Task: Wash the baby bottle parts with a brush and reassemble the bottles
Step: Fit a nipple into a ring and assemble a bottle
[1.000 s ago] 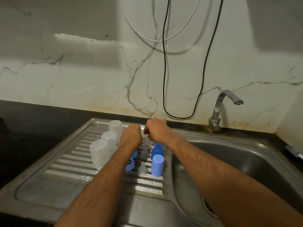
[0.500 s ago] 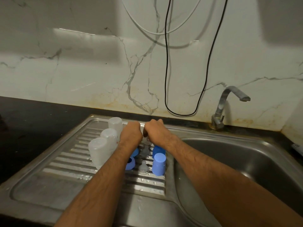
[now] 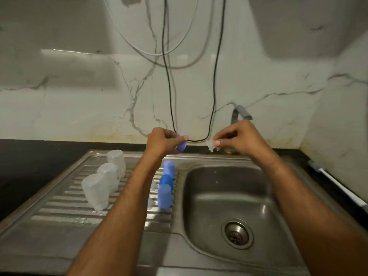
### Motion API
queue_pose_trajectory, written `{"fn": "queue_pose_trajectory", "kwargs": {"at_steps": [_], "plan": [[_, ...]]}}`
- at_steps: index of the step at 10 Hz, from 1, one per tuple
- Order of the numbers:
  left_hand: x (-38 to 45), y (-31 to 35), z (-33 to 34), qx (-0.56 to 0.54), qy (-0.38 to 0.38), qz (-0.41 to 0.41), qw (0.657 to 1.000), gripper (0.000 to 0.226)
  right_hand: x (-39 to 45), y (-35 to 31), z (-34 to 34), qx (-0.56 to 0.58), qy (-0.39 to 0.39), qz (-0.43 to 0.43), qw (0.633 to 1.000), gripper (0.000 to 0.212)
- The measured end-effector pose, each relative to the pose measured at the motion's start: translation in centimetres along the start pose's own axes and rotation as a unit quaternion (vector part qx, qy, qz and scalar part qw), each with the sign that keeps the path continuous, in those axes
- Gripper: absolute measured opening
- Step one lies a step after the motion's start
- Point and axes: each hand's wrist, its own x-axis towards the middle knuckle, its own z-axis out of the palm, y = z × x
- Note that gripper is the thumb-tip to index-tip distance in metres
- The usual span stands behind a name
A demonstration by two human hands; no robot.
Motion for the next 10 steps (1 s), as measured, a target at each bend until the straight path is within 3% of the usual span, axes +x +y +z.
{"fn": "queue_pose_trajectory", "kwargs": {"at_steps": [1,2,3,4,5,6,7,8,9,10], "plan": [[-1.7,3.2,3.4,-0.320,-0.104,-0.076,0.939,0.029,-2.8,1.5,-4.7,0.216,0.035,0.045,0.975,0.022],[-1.7,1.9,8.3,-0.386,-0.157,-0.157,0.895,0.031,-4.7,5.7,-5.5,0.220,0.040,0.176,0.959,0.021],[-3.9,-3.0,14.0,0.241,-0.089,-0.063,0.964,0.020,-7.5,10.8,-4.1,-0.355,-0.029,0.272,0.894,0.020],[-4.6,-5.7,16.1,0.323,-0.078,-0.001,0.943,0.024,-9.5,12.9,-3.9,-0.402,-0.031,0.260,0.878,0.008],[-4.2,-5.5,16.3,0.285,-0.077,-0.022,0.955,0.019,-9.4,13.1,-5.0,-0.324,-0.008,0.268,0.907,0.008],[-4.1,-5.6,17.0,0.142,-0.084,-0.048,0.985,0.015,-8.9,11.7,-4.7,-0.072,0.022,0.269,0.960,0.002],[-4.7,-6.3,17.3,-0.062,-0.089,-0.119,0.987,0.017,-8.3,10.8,-3.6,0.171,0.053,0.286,0.941,0.007],[-5.2,-7.7,17.1,-0.189,-0.079,-0.179,0.962,0.020,-8.3,11.4,-2.1,0.298,0.054,0.290,0.908,0.011],[-5.0,-8.4,17.1,-0.248,-0.088,-0.203,0.943,0.021,-8.9,12.1,-0.8,0.359,0.017,0.293,0.886,0.016],[-4.7,-8.3,17.6,-0.244,-0.115,-0.178,0.946,0.025,-8.7,12.6,-0.1,0.342,-0.018,0.286,0.895,0.019]]}}
